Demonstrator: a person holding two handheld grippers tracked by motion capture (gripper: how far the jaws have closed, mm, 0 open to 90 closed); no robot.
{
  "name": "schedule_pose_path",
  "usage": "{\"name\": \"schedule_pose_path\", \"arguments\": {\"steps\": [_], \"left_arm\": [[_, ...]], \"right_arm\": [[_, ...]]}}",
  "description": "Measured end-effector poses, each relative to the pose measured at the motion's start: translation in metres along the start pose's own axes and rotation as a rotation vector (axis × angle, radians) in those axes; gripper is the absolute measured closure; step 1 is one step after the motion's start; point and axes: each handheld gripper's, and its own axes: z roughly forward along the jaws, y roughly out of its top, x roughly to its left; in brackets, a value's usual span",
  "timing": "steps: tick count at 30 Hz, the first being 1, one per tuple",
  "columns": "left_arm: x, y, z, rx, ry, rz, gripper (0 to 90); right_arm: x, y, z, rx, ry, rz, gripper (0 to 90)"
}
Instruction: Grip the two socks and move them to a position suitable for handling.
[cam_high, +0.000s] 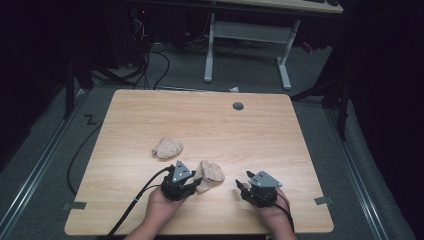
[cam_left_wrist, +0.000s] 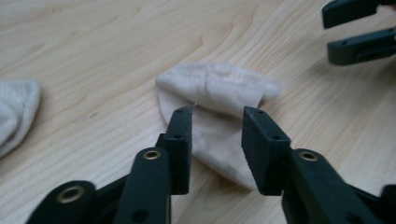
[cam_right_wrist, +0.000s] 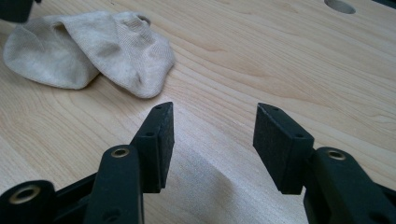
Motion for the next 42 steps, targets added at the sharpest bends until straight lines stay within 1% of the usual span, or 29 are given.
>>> {"name": "schedule_pose_path", "arguments": {"steps": [1,2,3,6,8,9,10,13,16,18,19,20,22,23,24,25,26,29,30,31,32,33,34,36,37,38,39,40,42], "left_arm": [[0.000,-0.002,0.001,0.005,0.003,-0.001,65.3],[0.000,-0.004,0.005,0.019,0.001,-0.003,71.5],[0.000,-0.004,0.005,0.019,0.001,-0.003,73.5],[-0.002,-0.007,0.011,0.050,0.004,0.012,83.4],[-0.002,-0.010,0.015,0.092,0.003,0.019,89.4],[-0.002,-0.010,0.015,0.092,0.003,0.019,89.9],[-0.001,-0.012,0.017,0.108,0.005,0.031,89.9],[0.001,-0.013,0.014,0.119,0.005,0.031,90.0],[0.006,-0.015,0.008,0.141,0.005,0.044,90.0],[0.013,-0.018,0.002,0.151,-0.008,0.026,90.0],[0.016,-0.019,0.000,0.155,-0.006,0.025,90.0],[0.022,-0.020,-0.005,0.164,-0.007,0.011,90.0],[0.027,-0.023,-0.009,0.170,0.000,0.000,89.9],[0.027,-0.023,-0.009,0.170,0.000,0.000,90.0],[0.031,-0.024,-0.013,0.179,0.000,-0.002,89.9],[0.031,-0.024,-0.013,0.179,0.000,-0.002,90.0],[0.033,-0.024,-0.015,0.187,-0.003,0.000,90.0],[0.035,-0.025,-0.016,0.191,-0.005,0.007,89.9],[0.035,-0.025,-0.016,0.191,-0.007,0.008,89.9],[0.036,-0.025,-0.016,0.190,-0.009,0.008,89.9],[0.036,-0.025,-0.016,0.190,-0.009,0.008,89.9],[0.036,-0.025,-0.016,0.190,-0.010,0.011,89.9],[0.037,-0.026,-0.017,0.186,-0.007,0.014,89.9],[0.039,-0.027,-0.018,0.184,-0.008,0.008,89.9],[0.039,-0.027,-0.018,0.184,-0.008,0.008,89.9],[0.041,-0.028,-0.020,0.183,-0.010,0.002,89.9],[0.041,-0.029,-0.020,0.183,-0.012,0.000,89.9],[0.041,-0.029,-0.021,0.184,-0.012,-0.001,89.8],[0.040,-0.030,-0.023,0.194,-0.020,0.004,89.8]], "right_arm": [[0.000,0.000,0.000,0.000,0.000,0.000,48.4],[0.000,0.000,0.000,-0.002,-0.001,0.001,48.4],[0.000,0.000,0.000,-0.002,-0.001,0.001,48.4],[0.001,0.000,0.000,-0.003,0.000,0.002,48.5],[0.001,0.000,0.000,-0.002,0.000,0.004,48.6],[0.001,0.000,-0.001,-0.003,0.000,0.002,48.6],[0.001,0.000,-0.001,-0.001,0.000,0.005,48.6],[0.000,-0.001,-0.001,-0.002,0.000,0.004,48.7],[0.000,-0.001,-0.001,-0.003,0.002,0.007,48.8],[0.000,-0.001,-0.002,-0.004,0.005,0.006,50.8],[0.001,0.000,-0.002,-0.003,0.008,0.011,54.0],[0.002,0.002,-0.003,-0.003,0.024,0.019,64.9],[0.004,0.007,-0.004,-0.013,0.056,0.044,73.8],[0.004,0.007,-0.004,-0.013,0.056,0.044,73.8],[0.009,0.014,0.000,-0.010,0.103,0.049,83.0],[0.009,0.014,0.000,-0.010,0.103,0.049,83.0],[0.016,0.023,0.006,-0.002,0.130,0.041,88.9],[0.029,0.038,0.018,0.011,0.148,0.013,90.0],[0.033,0.043,0.023,0.021,0.152,-0.006,90.0],[0.037,0.048,0.030,0.029,0.150,-0.021,90.0],[0.037,0.048,0.030,0.029,0.150,-0.021,90.0],[0.041,0.052,0.037,0.041,0.144,-0.037,90.0],[0.045,0.058,0.052,0.087,0.122,-0.064,90.0],[0.046,0.058,0.061,0.126,0.116,-0.073,90.0],[0.046,0.058,0.061,0.126,0.116,-0.073,90.0],[0.047,0.053,0.066,0.173,0.121,-0.079,90.0],[0.047,0.051,0.065,0.180,0.126,-0.081,90.0],[0.048,0.048,0.062,0.171,0.134,-0.080,90.0],[0.048,0.043,0.053,0.175,0.160,-0.066,90.0]]}}
